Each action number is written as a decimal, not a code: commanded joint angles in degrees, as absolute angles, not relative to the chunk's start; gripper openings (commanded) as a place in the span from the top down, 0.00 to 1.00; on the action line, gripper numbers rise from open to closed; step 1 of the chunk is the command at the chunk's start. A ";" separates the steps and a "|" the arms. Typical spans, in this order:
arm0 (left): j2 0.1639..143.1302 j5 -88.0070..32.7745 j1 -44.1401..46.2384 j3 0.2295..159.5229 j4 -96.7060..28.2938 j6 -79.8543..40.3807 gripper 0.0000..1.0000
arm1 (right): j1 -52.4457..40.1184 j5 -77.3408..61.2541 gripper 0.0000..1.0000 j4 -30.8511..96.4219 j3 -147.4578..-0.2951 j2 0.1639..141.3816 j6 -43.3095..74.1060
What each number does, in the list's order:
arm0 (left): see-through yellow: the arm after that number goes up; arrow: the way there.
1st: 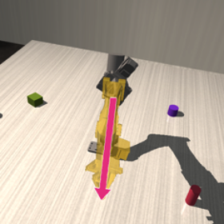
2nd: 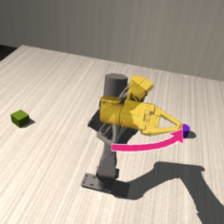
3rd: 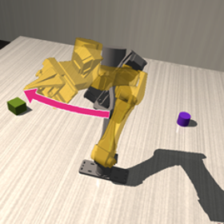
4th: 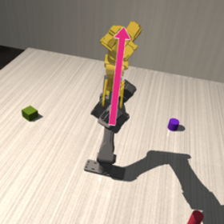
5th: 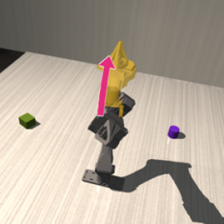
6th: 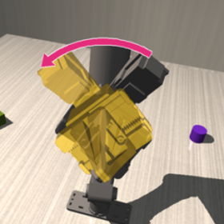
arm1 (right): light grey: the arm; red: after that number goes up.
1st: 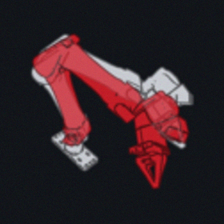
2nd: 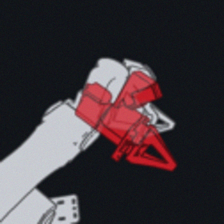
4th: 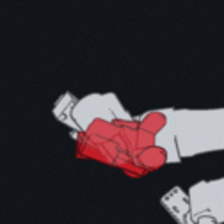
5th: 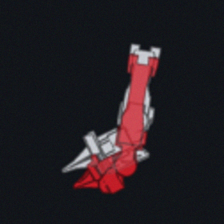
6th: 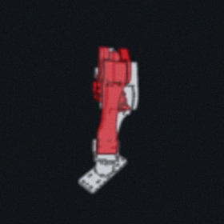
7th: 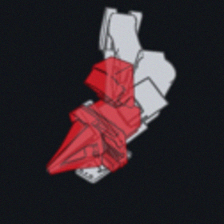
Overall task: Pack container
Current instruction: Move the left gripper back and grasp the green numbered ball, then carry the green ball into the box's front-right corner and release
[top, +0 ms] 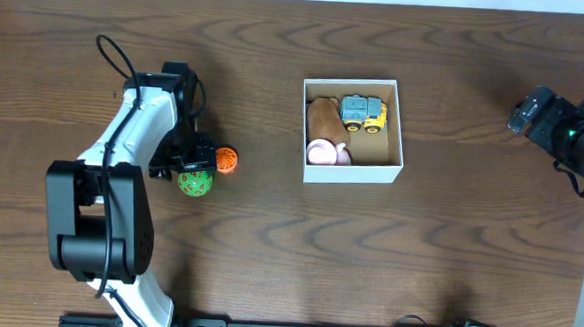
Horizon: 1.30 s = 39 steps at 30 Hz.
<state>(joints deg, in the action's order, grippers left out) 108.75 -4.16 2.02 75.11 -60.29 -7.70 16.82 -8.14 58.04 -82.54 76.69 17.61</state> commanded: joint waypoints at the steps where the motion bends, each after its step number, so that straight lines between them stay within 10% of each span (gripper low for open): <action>1: 110.74 -5.02 1.74 72.95 -60.10 -4.78 0.25 | 17.08 -8.38 0.01 58.11 -82.65 76.95 18.39; 11: 110.43 -7.73 1.74 72.23 -60.29 -5.08 0.53 | 17.08 -8.38 0.01 58.11 -82.65 76.95 18.39; 23: 97.97 -19.11 6.09 91.31 -68.88 -5.74 0.53 | 17.08 -8.38 0.01 58.11 -82.65 76.95 18.39; 39: 106.19 -19.68 36.64 94.30 -38.41 -10.11 0.51 | 17.08 -8.38 0.01 58.11 -82.65 76.95 18.39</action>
